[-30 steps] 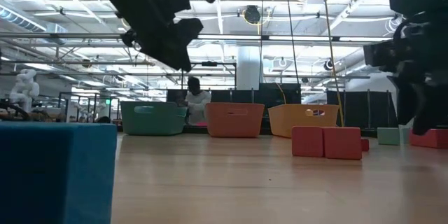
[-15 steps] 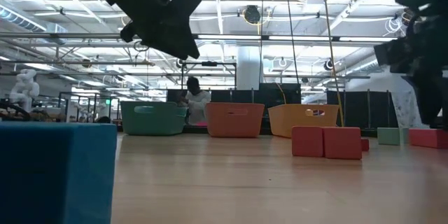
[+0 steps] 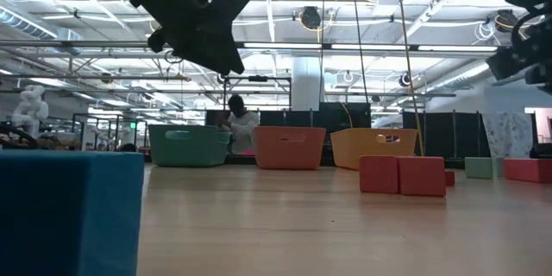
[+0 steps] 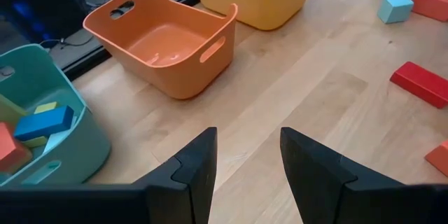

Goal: Sort blocks by size
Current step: Adjust the right red thin rectangular block, then put the red thin rectangular block into the blue bin

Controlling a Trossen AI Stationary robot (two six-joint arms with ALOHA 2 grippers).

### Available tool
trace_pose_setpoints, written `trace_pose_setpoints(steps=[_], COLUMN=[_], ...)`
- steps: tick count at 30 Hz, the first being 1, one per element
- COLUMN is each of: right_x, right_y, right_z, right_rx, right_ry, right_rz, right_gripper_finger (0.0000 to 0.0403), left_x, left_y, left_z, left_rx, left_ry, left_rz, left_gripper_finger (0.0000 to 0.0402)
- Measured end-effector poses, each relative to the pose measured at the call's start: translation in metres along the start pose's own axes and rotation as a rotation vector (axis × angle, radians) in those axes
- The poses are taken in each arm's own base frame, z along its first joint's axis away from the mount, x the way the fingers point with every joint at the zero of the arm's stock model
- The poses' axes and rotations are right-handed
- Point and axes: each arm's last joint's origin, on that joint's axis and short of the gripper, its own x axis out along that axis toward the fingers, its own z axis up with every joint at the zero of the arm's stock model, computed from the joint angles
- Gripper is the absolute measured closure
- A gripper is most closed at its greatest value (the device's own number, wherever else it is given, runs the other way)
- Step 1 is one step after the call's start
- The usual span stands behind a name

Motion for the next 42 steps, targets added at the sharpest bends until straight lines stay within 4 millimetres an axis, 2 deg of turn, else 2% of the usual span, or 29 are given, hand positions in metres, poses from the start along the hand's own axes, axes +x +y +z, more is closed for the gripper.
trace_pose_setpoints(steps=[8,13,16,21,24,27,31,34,37,42], right_x=[0.029,0.033,0.03,0.026,0.018,0.007,-0.003,-0.006,-0.006,-0.005], right_y=[0.012,0.016,0.027,0.036,0.036,0.035,0.038,0.04,0.036,0.031], right_z=[-0.003,-0.001,0.01,0.027,0.034,0.041,0.046,0.047,0.052,0.071], right_rx=[-0.029,-0.082,-0.144,-0.263,-0.284,-0.24,-0.106,-0.06,-0.01,0.229], right_ry=[0.029,-0.005,-0.141,-0.363,-0.43,-0.49,-0.497,-0.505,-0.56,-0.626], right_rz=[0.096,0.115,0.207,0.259,0.22,0.164,0.223,0.263,0.212,0.231], right_gripper_finger=[0.0209,0.0209,0.0209,0.0209,0.0209,0.0209,0.0209,0.0209,0.0209,0.0209], left_x=[0.0,0.0,0.0,0.0,0.0,0.001,0.001,0.001,0.001,0.001], left_y=[0.0,0.0,0.0,0.0,0.0,0.0,0.0,0.0,0.0,0.0], left_z=[0.0,0.0,0.0,0.0,0.0,0.001,0.001,0.0,0.0,0.0], left_rx=[0.001,0.0,-0.003,-0.006,-0.005,-0.006,-0.001,0.001,0.0,-0.004], left_ry=[0.001,0.001,-0.001,-0.002,-0.002,-0.002,-0.001,0.0,-0.001,-0.001], left_rz=[-0.001,-0.001,-0.003,-0.005,-0.005,-0.004,-0.003,-0.002,-0.002,-0.003], left_gripper_finger=[0.0242,0.0242,0.0242,0.0242,0.0242,0.0242,0.0242,0.0242,0.0242,0.0242])
